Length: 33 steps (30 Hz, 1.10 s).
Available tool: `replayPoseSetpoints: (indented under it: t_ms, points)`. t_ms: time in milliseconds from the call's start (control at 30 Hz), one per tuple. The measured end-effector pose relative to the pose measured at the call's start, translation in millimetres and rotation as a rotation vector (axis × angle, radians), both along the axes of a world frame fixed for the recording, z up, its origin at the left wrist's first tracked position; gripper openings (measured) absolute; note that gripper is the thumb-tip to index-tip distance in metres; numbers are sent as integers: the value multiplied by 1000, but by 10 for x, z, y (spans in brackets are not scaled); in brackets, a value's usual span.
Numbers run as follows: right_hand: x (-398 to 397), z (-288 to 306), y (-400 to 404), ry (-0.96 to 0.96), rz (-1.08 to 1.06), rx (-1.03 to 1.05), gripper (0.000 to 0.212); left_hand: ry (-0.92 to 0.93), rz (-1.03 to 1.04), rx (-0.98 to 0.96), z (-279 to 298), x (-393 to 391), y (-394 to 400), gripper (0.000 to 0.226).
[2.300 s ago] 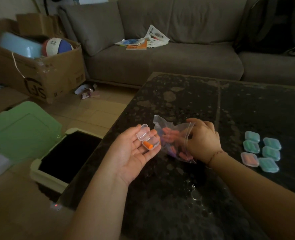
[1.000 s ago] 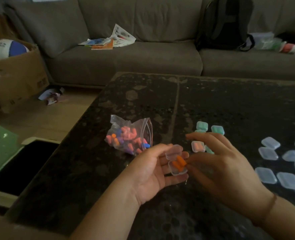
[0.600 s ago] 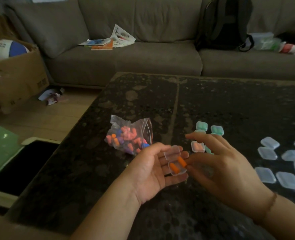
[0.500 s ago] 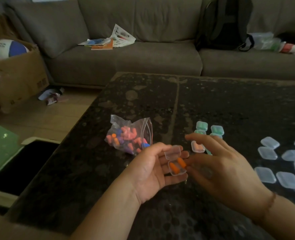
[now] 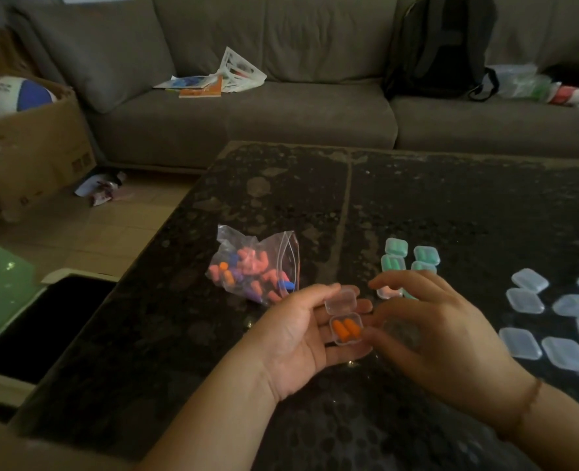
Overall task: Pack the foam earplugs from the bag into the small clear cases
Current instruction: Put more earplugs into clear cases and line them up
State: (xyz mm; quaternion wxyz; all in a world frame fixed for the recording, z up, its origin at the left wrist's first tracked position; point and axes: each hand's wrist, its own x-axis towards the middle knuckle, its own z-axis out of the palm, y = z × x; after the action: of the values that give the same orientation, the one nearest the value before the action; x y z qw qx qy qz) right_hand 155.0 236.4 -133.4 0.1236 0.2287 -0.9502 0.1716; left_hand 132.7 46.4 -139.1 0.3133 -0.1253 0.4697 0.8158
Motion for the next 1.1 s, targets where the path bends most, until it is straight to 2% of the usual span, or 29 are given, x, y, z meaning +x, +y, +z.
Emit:
replayPoseSetpoints:
  t_ms: [200,300,367,433,533,667,733,833,933,1000,1100]
  points:
    - [-17,-21,-13,-93,-42,-29,25,18,-77,27,-1,33,35,29]
    - [-28,32,29,-193,-22,-33,17,41,-73,23,-8,26,47,32]
    - [-38,75,57,-226,-50,-108,12,57,-39,3,-23,7,61,34]
    - [-48,106,76,-222,-103,-267,9,60,-11,-30,-43,-9,84,36]
    - [-66,114,76,-236,-200,-440,15,72,-12,-48,-63,-16,111,42]
    - [-53,82,18,-437,-191,-417,25,154,-23,-104,-41,4,211,55]
    - [-54,75,12,-488,-149,-429,24,182,-32,-93,-15,17,297,57]
    - [-112,110,113,-540,-144,-512,20,175,-49,-45,2,-12,390,53]
    - [-222,86,307,-559,-272,-641,16,195,-102,-95,6,-67,465,37]
    - [-305,5,478,-486,-410,-584,14,229,-135,-218,19,-79,527,28]
    - [-396,-108,679,-409,-519,-400,18,271,-82,-361,44,-83,617,24]
